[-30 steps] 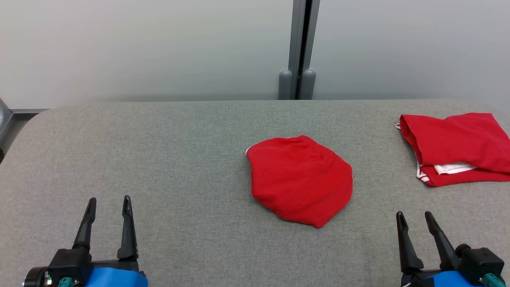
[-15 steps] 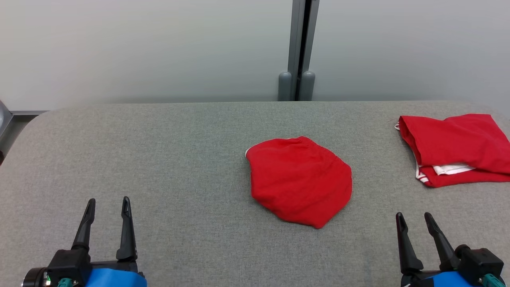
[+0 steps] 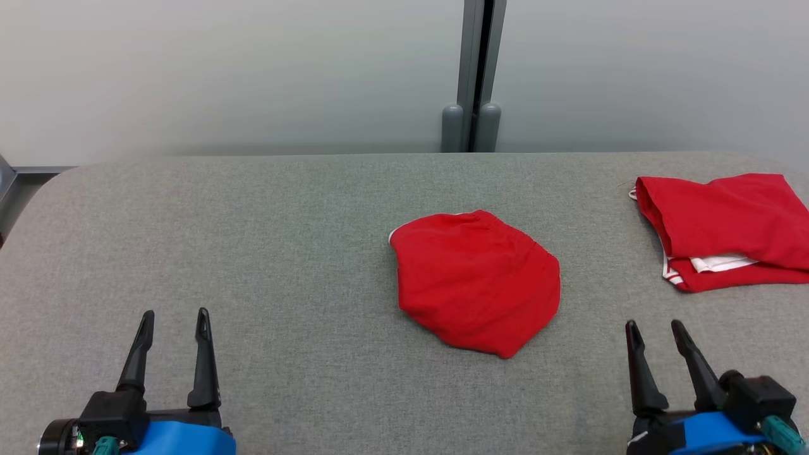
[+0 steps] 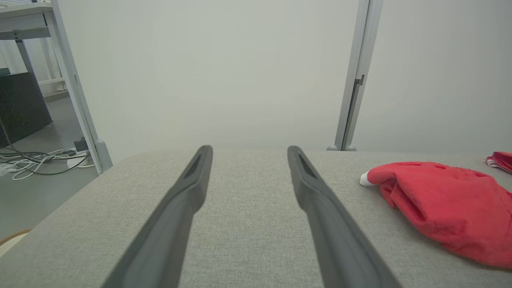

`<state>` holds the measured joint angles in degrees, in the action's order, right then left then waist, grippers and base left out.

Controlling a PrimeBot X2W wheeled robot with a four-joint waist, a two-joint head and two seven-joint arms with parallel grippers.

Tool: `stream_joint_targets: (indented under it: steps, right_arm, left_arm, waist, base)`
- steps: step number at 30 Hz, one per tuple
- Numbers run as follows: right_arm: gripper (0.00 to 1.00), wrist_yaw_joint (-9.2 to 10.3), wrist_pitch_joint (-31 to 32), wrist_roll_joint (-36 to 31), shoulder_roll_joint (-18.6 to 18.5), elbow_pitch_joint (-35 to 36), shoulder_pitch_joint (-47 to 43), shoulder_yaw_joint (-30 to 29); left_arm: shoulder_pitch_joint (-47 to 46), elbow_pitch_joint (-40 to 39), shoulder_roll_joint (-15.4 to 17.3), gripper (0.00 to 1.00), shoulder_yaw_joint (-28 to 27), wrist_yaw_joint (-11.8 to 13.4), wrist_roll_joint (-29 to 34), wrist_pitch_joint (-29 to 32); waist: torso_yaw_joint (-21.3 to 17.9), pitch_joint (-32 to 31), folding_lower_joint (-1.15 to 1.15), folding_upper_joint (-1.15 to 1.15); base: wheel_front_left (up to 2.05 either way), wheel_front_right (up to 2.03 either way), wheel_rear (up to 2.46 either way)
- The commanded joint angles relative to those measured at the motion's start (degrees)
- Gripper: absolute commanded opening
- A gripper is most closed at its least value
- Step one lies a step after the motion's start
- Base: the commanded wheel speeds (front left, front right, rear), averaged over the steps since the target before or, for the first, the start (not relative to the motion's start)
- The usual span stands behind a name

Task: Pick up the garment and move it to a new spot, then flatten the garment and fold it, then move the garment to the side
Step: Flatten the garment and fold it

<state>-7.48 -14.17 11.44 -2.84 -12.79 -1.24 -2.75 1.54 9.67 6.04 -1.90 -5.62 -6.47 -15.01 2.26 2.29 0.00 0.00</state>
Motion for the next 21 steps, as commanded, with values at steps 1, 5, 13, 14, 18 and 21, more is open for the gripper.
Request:
stream_joint_targets:
  steps: [1,5,13,14,18,21]
  right_arm:
    - [1.0,-0.03,0.45,-0.84,-0.11,-0.1,2.35,0.22]
    - [1.0,-0.03,1.75,-2.48,-0.38,-1.06,7.35,0.86]
    - [1.0,-0.03,4.9,-3.81,-2.54,-5.68,18.02,2.86]
    - [1.0,-0.03,5.41,-3.88,-2.94,-6.8,19.27,2.97]
    - [1.0,-0.03,6.05,-4.1,-4.13,-11.42,23.62,2.76]
    - [1.0,-0.02,6.38,-4.35,-5.24,-15.65,25.81,2.57]
  left_arm:
    - [-1.16,0.18,-0.12,1.0,-0.24,-0.26,0.19,-0.21]
    - [-2.26,0.34,-0.47,1.0,0.23,-0.47,0.45,-0.22]
    - [-3.68,0.34,-1.21,1.0,1.37,-0.9,0.69,-0.21]
    - [-3.8,0.29,-1.35,1.0,1.53,-0.92,0.76,-0.21]
    - [-5.35,0.49,-1.66,1.0,2.04,-1.09,0.65,-0.22]
    - [-6.56,0.58,-1.86,1.0,2.38,-1.27,0.52,-0.21]
  waist:
    - [0.17,0.32,0.0,0.0]
    - [0.93,1.19,0.0,0.0]
    - [3.31,3.4,0.0,0.0]
    - [3.7,3.8,0.0,0.0]
    - [5.54,5.77,0.0,0.0]
    - [6.88,7.27,0.0,0.0]
  base:
    - [0.0,0.0,0.0]
    - [0.0,0.0,0.0]
    - [0.0,0.0,0.0]
    - [0.0,0.0,0.0]
    - [0.0,0.0,0.0]
    - [0.0,0.0,0.0]
